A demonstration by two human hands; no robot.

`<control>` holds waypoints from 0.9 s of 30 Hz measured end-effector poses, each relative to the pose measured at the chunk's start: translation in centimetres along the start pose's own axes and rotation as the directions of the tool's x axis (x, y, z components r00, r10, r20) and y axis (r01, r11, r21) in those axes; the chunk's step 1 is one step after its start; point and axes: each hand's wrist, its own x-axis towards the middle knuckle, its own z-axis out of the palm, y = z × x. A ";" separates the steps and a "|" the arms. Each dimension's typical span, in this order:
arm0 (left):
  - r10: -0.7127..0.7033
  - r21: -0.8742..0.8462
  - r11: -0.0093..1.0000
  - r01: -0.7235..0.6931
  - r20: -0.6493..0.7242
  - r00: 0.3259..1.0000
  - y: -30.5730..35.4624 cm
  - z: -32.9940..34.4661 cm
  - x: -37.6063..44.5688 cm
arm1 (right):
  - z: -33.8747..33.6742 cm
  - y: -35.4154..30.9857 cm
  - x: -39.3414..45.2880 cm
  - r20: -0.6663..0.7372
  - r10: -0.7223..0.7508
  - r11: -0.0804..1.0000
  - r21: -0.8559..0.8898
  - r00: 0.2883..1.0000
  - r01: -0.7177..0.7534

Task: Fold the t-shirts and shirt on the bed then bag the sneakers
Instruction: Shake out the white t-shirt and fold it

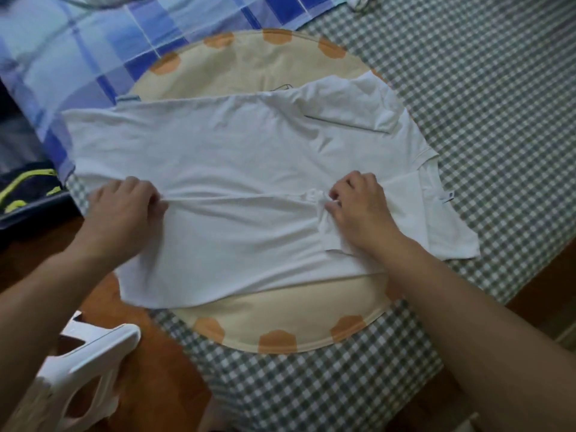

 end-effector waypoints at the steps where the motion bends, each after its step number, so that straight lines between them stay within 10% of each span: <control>1: -0.015 -0.063 0.998 0.016 0.019 1.000 -0.3 -0.5 0.3 | -0.1 0.0 0.7 0.008 0.023 1.000 -0.005 1.000 -0.023; 11: -0.250 -0.241 0.935 0.261 0.077 0.965 -8.7 0.4 -2.8 | 0.7 -3.3 -1.0 -0.248 0.062 0.995 -0.063 0.967 -0.080; 14: -0.591 -0.672 0.399 0.624 0.333 0.735 -8.0 2.8 -6.2 | 1.3 -6.4 -5.2 -0.249 0.106 0.994 0.063 0.963 -0.093; 17: -0.556 -0.732 0.020 0.681 0.558 0.616 -5.0 6.3 -10.1 | 2.7 -7.6 -11.2 -0.149 0.005 0.990 0.138 0.989 0.015; 22: -0.693 -0.725 0.001 0.688 0.496 0.524 -2.9 7.5 -13.7 | 2.4 -3.2 -12.0 -0.072 -0.088 0.992 -0.094 0.993 0.082; 27: -0.720 -0.606 0.188 0.773 0.449 0.528 -2.8 4.2 -16.8 | 0.1 -1.0 -11.2 -0.006 -0.168 0.981 -0.098 0.986 0.167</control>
